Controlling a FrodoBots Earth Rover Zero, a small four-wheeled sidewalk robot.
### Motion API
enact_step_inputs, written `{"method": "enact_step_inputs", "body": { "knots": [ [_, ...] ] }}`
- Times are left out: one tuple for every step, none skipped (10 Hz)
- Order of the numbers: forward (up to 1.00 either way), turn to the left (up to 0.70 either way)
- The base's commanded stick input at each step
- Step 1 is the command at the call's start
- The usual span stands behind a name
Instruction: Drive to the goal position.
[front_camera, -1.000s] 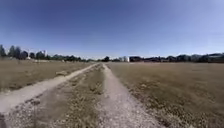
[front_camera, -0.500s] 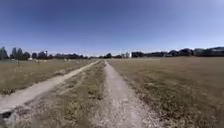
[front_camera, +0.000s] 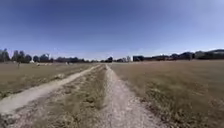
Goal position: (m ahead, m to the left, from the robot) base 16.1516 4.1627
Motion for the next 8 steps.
{"method": "enact_step_inputs", "body": {
  "knots": [
    [0.70, 0.00],
    [0.70, 0.00],
    [0.70, 0.00],
    [0.70, 0.00],
    [0.70, 0.00],
    [0.70, 0.00],
    [0.70, 0.00],
    [0.70, 0.00]
  ]
}}
